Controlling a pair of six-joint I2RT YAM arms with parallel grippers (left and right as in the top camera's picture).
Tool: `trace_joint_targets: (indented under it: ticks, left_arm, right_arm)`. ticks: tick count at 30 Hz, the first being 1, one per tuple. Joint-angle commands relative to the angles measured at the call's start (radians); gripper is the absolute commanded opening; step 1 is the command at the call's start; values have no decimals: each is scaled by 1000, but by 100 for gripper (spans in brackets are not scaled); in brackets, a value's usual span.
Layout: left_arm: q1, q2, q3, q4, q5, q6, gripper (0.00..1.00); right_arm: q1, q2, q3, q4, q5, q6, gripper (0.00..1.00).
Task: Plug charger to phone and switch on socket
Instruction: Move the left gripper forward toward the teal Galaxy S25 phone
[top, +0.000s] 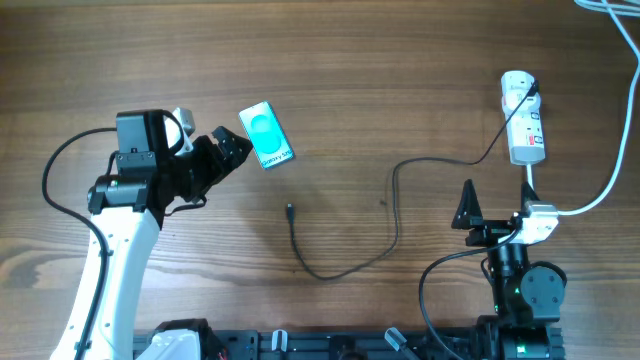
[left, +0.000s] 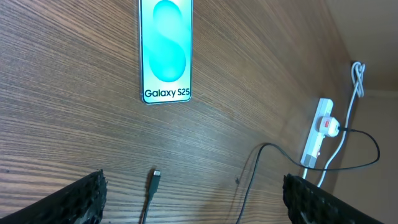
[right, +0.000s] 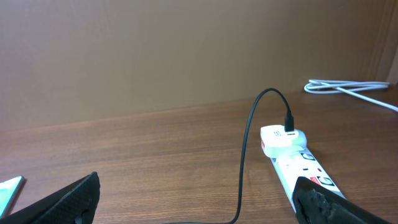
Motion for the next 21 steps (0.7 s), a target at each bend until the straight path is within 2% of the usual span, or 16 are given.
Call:
trace_joint_targets:
  ticks: [1, 7, 15, 21]
  left_arm:
    - [-7, 3, 8, 0, -13, 8, 93]
    - [-7, 3, 8, 0, -26, 8, 93]
    - [-7, 3, 8, -31, -140, 8, 93]
    - [-7, 3, 8, -61, -304, 8, 94]
  right_arm:
    - [4, -2, -1, 5, -13, -10, 100]
    - [4, -2, -1, 5, -13, -10, 100]
    - [4, -2, -1, 5, -13, -11, 100]
    - [4, -2, -1, 5, -13, -10, 100]
